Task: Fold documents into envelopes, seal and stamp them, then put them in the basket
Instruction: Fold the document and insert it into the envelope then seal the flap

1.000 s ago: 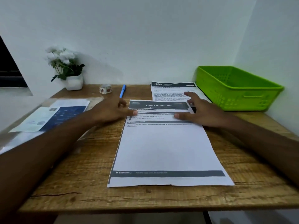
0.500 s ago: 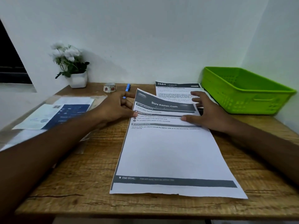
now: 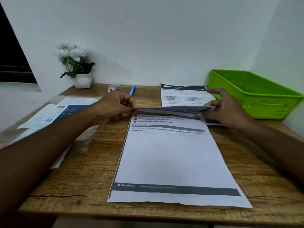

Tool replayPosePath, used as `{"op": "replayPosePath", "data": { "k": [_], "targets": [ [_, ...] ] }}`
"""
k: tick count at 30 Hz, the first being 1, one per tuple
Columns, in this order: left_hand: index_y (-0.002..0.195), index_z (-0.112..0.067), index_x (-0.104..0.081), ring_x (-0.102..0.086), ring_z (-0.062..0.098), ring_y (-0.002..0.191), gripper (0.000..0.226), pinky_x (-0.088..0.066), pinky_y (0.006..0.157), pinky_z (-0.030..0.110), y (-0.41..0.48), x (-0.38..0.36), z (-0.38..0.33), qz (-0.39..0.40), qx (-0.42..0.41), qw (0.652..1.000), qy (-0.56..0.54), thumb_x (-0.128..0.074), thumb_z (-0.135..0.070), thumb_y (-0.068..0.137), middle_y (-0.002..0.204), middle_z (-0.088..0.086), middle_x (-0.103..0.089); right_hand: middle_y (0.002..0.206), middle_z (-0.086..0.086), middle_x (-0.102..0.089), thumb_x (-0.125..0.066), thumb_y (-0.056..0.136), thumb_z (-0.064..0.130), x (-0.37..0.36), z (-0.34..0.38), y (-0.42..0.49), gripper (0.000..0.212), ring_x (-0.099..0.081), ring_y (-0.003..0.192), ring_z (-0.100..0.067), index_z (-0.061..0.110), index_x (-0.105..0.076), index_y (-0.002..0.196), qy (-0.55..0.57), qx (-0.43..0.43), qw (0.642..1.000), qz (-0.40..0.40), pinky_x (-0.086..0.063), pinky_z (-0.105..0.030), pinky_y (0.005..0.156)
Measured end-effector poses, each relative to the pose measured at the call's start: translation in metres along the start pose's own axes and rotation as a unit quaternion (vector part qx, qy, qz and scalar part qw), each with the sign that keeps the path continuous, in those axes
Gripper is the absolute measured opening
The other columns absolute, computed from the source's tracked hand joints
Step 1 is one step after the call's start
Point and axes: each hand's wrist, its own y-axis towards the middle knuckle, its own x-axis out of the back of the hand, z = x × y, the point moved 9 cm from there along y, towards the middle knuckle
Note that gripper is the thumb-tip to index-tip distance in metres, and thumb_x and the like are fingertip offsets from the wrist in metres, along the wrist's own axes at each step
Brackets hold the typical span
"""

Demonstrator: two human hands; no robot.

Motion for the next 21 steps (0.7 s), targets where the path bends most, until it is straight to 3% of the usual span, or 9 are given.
{"op": "replayPosePath", "data": {
  "k": [3, 4, 7, 10, 13, 15, 18, 21],
  "targets": [
    [0.081, -0.015, -0.071, -0.051, 0.022, 0.07, 0.016, -0.039, 0.059, 0.032, -0.001, 0.001, -0.003, -0.001, -0.008, 1.0, 0.026, -0.07, 0.001, 0.079, 0.083, 0.013, -0.067, 0.081, -0.004, -0.069, -0.08, 0.072, -0.005, -0.008, 0.027, -0.006, 0.039, -0.055, 0.07, -0.011, 0.023, -0.067, 0.094, -0.07, 0.104, 0.99, 0.06, -0.043, -0.018, 0.064],
    [0.081, -0.014, -0.073, -0.051, 0.018, 0.067, 0.019, -0.039, 0.061, 0.034, -0.002, 0.001, -0.004, -0.002, -0.012, 0.999, 0.037, -0.066, 0.003, 0.082, 0.078, 0.008, -0.068, 0.078, 0.006, -0.07, -0.076, 0.075, -0.009, -0.011, 0.033, -0.008, 0.036, -0.055, 0.068, -0.004, 0.025, -0.068, 0.085, -0.101, 0.129, 0.983, 0.078, -0.042, -0.013, 0.064],
    [0.079, -0.014, -0.077, -0.053, 0.017, 0.068, 0.027, -0.04, 0.064, 0.034, -0.002, 0.001, -0.002, 0.002, 0.001, 0.999, 0.041, -0.06, 0.007, 0.083, 0.077, -0.004, -0.072, 0.085, 0.02, -0.072, -0.073, 0.075, -0.011, -0.02, 0.037, -0.014, 0.036, -0.059, 0.072, 0.003, 0.025, -0.073, 0.082, -0.15, 0.153, 0.968, 0.129, -0.042, -0.009, 0.066],
    [0.073, -0.013, -0.075, -0.06, 0.012, 0.077, 0.035, -0.046, 0.065, 0.023, 0.0, 0.004, -0.001, -0.01, 0.006, 0.999, 0.049, -0.051, 0.009, 0.084, 0.094, 0.004, -0.073, 0.09, 0.015, -0.074, -0.074, 0.075, -0.008, -0.027, 0.037, -0.018, 0.033, -0.064, 0.084, -0.008, 0.024, -0.077, 0.085, -0.159, 0.163, 0.96, 0.162, -0.049, -0.023, 0.076],
    [0.075, -0.013, -0.075, -0.062, 0.001, 0.071, 0.034, -0.046, 0.064, 0.018, -0.001, 0.002, -0.003, -0.011, 0.004, 0.999, 0.046, -0.048, 0.005, 0.087, 0.093, 0.002, -0.073, 0.096, 0.012, -0.073, -0.075, 0.079, 0.007, -0.03, 0.038, -0.019, 0.023, -0.066, 0.096, -0.012, 0.026, -0.077, 0.091, -0.181, 0.187, 0.949, 0.178, -0.051, -0.037, 0.087],
    [0.079, -0.015, -0.077, -0.062, 0.006, 0.079, 0.032, -0.046, 0.071, 0.024, -0.001, 0.0, -0.003, -0.006, 0.001, 0.999, 0.039, -0.05, 0.001, 0.088, 0.093, -0.001, -0.074, 0.102, 0.013, -0.07, -0.074, 0.077, 0.021, -0.033, 0.037, -0.022, 0.021, -0.064, 0.101, -0.01, 0.029, -0.076, 0.097, -0.209, 0.198, 0.936, 0.202, -0.049, -0.034, 0.091],
    [0.081, -0.016, -0.078, -0.059, 0.014, 0.086, 0.027, -0.045, 0.077, 0.033, -0.001, 0.0, -0.004, -0.01, -0.001, 0.999, 0.034, -0.053, -0.007, 0.088, 0.096, -0.001, -0.074, 0.114, 0.016, -0.064, -0.069, 0.071, 0.055, -0.038, 0.037, -0.027, 0.036, -0.057, 0.111, -0.004, 0.037, -0.074, 0.102, -0.254, 0.189, 0.918, 0.24, -0.042, -0.017, 0.091],
    [0.086, -0.016, -0.076, -0.059, 0.012, 0.08, 0.014, -0.045, 0.072, 0.031, -0.001, -0.001, -0.005, -0.001, -0.002, 0.999, 0.039, -0.062, -0.013, 0.086, 0.096, 0.002, -0.074, 0.117, 0.021, -0.061, -0.059, 0.07, 0.078, -0.038, 0.036, -0.029, 0.049, -0.057, 0.111, -0.008, 0.043, -0.072, 0.103, -0.25, 0.169, 0.92, 0.249, -0.046, -0.026, 0.092]
  ]
}}
